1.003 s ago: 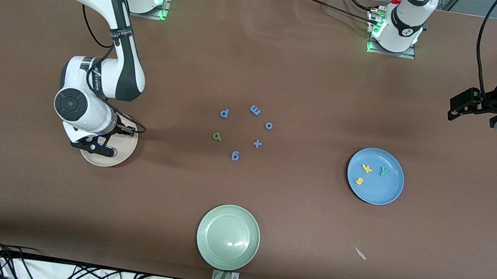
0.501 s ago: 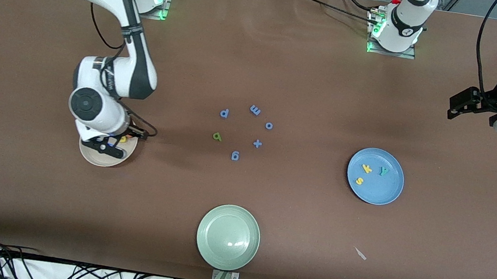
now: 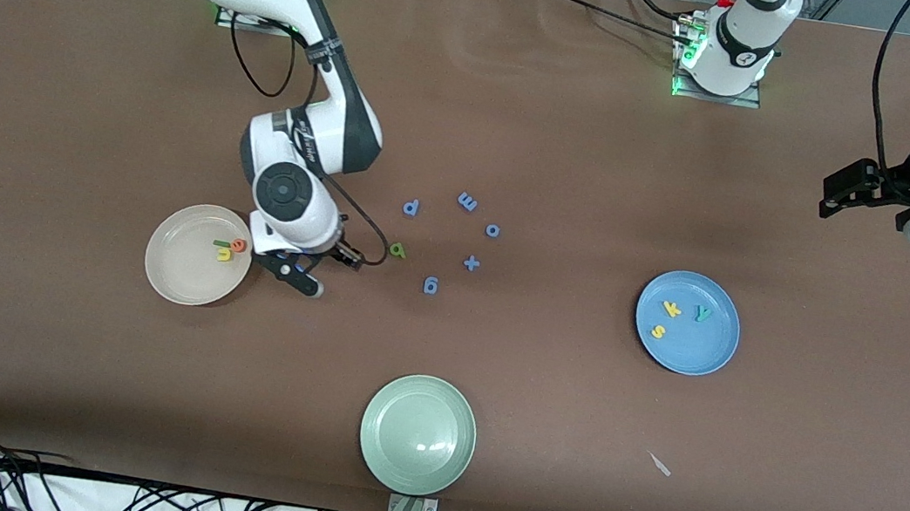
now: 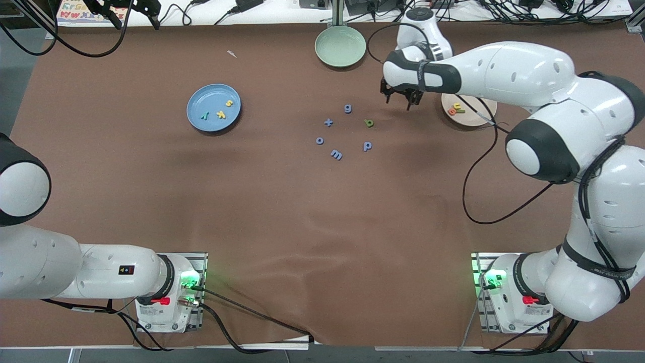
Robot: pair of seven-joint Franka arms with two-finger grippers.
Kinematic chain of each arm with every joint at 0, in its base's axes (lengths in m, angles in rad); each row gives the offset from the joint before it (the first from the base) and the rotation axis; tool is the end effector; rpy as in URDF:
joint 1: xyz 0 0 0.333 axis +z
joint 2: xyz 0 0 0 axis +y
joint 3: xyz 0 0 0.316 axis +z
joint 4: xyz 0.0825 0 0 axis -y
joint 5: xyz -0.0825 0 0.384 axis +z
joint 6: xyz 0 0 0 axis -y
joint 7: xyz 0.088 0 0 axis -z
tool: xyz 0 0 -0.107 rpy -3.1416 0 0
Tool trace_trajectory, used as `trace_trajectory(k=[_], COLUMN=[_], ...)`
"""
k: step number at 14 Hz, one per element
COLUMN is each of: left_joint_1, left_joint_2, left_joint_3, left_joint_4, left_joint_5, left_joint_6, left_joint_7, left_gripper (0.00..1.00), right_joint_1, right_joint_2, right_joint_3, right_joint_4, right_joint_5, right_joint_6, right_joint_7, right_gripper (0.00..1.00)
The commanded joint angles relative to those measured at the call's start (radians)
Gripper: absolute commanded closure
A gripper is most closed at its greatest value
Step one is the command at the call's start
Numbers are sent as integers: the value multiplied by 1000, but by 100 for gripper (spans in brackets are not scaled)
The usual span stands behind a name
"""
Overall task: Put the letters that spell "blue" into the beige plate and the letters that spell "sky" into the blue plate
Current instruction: 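Move the right gripper to the green b among the blue letters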
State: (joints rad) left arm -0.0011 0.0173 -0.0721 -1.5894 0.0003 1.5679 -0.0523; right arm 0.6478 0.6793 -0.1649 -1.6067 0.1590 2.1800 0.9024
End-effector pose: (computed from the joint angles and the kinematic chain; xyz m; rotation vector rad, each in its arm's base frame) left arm 0.5570 -0.0405 0.6059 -3.1394 0.0328 0.0608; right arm 0.5964 0.3349 0.2266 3.0038 -0.7442 -0.1330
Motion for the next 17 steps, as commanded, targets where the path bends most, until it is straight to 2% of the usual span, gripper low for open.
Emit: trace_trajectory(k=[1, 3, 9, 17], left_joint_1=[3, 6, 1, 0], left_joint_2=[-8, -7, 1, 1], left_joint_3=[-3, -3, -5, -5], left_joint_4=[8, 20, 26, 28], left_joint_5=[26, 26, 26, 26], left_joint_6=[-19, -19, -29, -29], left_joint_7=[19, 15, 14, 14], left_gripper=[0, 0, 0, 0], right_joint_1=[1, 16, 65, 85], right_joint_2=[91, 100, 100, 100], right_joint_3=[36, 38, 58, 58], right_joint_4=[94, 97, 96, 48], right_joint_5=[8, 8, 10, -6], right_joint_6=[44, 81, 81, 81], right_joint_7=[117, 166, 341, 339], right_gripper=[21, 21, 21, 21])
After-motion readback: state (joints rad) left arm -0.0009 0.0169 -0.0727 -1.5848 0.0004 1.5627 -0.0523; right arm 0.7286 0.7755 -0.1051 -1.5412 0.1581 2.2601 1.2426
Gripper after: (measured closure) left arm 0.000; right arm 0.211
